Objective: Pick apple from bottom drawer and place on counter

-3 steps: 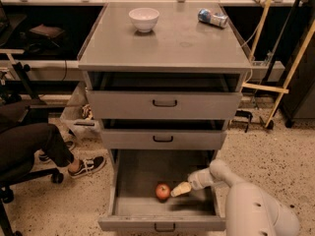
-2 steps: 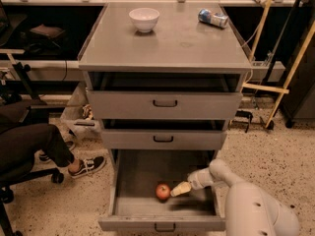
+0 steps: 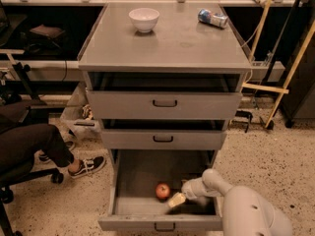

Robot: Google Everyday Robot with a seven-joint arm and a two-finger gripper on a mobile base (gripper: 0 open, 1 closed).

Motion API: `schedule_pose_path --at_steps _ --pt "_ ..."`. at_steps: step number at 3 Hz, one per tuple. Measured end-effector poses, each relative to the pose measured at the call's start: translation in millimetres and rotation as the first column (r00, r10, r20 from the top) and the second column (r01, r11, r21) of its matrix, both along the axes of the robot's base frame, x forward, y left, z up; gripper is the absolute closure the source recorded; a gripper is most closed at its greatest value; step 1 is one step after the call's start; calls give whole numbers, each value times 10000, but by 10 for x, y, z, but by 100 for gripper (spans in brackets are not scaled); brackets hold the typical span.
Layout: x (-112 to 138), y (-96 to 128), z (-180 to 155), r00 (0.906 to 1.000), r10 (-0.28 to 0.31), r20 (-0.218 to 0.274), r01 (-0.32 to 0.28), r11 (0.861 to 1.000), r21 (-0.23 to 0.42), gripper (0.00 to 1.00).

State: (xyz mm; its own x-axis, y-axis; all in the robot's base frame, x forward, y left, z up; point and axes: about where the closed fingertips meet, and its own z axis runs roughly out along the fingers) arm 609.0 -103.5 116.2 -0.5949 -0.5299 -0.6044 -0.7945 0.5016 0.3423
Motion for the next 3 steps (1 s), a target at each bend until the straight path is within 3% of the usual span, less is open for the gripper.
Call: schedule_pose_path --at_steps 1,2,3 --pt "-15 20 -2 10000 30 6 -30 10000 7 0" --pt "-118 88 154 9981 284 551 -294 9994 159 0" --pt "-231 163 618 9778 580 2013 -670 9970 380 0"
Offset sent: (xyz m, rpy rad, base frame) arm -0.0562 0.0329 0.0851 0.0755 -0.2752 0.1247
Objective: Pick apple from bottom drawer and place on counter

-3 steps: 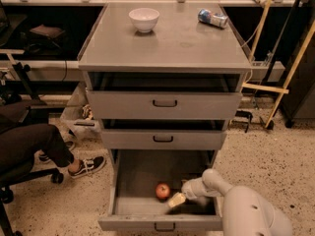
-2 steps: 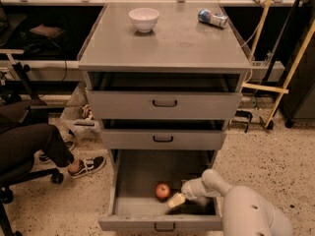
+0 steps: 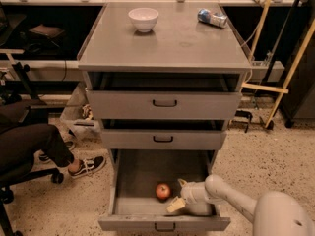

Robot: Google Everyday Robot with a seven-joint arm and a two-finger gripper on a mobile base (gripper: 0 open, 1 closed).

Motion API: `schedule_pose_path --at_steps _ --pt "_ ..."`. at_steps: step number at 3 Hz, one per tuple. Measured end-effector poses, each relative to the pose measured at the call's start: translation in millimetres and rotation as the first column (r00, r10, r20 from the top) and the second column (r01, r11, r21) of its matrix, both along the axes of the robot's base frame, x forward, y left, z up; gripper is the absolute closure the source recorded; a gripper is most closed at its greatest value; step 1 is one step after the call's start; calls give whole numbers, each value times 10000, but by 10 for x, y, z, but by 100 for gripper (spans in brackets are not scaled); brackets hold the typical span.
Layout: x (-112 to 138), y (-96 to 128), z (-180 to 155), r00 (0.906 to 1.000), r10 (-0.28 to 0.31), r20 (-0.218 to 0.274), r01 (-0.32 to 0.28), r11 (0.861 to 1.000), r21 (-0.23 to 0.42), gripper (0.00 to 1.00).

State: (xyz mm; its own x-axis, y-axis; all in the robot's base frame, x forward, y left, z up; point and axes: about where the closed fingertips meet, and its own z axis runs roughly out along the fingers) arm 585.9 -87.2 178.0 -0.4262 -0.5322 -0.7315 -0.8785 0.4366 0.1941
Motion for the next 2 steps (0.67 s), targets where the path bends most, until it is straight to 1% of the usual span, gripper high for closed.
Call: schedule_pose_path --at_steps 1,2 --pt "-336 217 -46 9983 444 -365 -434 9987 276 0" --pt "-230 247 -98 9974 448 -565 -425 9983 408 0"
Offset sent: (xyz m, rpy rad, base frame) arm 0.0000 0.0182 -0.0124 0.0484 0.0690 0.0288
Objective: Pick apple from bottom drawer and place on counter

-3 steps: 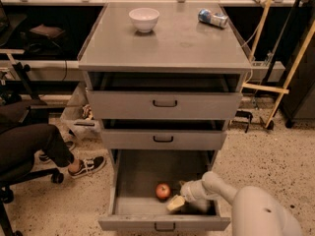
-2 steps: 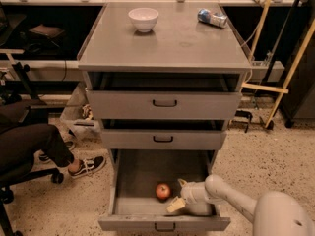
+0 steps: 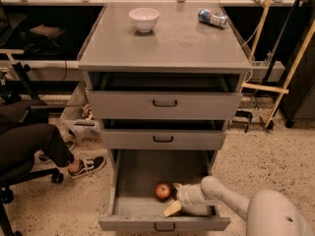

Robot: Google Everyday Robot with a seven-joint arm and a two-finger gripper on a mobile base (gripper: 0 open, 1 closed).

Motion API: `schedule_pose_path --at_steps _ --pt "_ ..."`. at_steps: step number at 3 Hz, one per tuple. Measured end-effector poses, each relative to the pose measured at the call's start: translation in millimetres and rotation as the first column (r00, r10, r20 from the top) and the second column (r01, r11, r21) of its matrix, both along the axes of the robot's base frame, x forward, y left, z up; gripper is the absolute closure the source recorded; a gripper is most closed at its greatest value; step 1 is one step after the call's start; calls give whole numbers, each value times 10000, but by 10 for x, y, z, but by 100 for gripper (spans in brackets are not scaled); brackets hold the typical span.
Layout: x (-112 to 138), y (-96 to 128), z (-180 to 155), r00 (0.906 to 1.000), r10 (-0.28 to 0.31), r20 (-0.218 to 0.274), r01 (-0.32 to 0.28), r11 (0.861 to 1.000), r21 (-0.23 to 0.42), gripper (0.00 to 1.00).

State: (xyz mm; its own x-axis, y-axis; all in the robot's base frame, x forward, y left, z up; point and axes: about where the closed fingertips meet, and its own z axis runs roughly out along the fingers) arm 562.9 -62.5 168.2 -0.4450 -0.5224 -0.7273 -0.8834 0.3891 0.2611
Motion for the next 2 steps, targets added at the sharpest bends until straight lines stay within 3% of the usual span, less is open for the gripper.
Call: schedule_pose_path --at_steps 1,2 --pt "506 273 60 9988 257 -408 -264 9995 -161 0" --pt "488 267 53 9987 252 -433 -259 9995 -152 0"
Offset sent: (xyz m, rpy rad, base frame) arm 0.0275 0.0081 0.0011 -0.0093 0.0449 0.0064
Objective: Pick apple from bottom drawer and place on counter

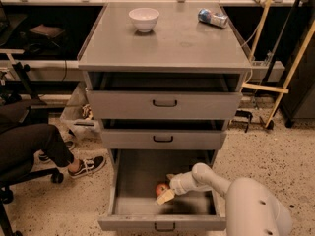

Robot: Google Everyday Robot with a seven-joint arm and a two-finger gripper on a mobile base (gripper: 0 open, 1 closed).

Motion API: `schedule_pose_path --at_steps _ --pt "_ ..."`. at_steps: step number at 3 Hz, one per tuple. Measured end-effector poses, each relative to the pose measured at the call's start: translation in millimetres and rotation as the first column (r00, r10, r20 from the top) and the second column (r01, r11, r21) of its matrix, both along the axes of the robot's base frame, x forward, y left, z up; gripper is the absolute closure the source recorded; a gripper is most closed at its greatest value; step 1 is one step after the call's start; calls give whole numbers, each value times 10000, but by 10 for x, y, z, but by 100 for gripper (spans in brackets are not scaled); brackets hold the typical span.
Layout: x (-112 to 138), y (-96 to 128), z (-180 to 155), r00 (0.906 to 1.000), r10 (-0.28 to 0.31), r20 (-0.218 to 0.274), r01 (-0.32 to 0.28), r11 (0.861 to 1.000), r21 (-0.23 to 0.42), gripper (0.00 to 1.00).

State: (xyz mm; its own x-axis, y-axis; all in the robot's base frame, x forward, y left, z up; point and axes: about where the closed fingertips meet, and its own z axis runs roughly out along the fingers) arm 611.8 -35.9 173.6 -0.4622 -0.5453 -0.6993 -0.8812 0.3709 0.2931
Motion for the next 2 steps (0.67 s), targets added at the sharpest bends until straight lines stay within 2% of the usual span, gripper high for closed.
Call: schedule_pose_path --at_steps 1,2 --pt "102 -150 -114 9992 -402 87 401 9992 88 0" --pt "31 -117 -257 9993 -350 -121 352 9992 189 0"
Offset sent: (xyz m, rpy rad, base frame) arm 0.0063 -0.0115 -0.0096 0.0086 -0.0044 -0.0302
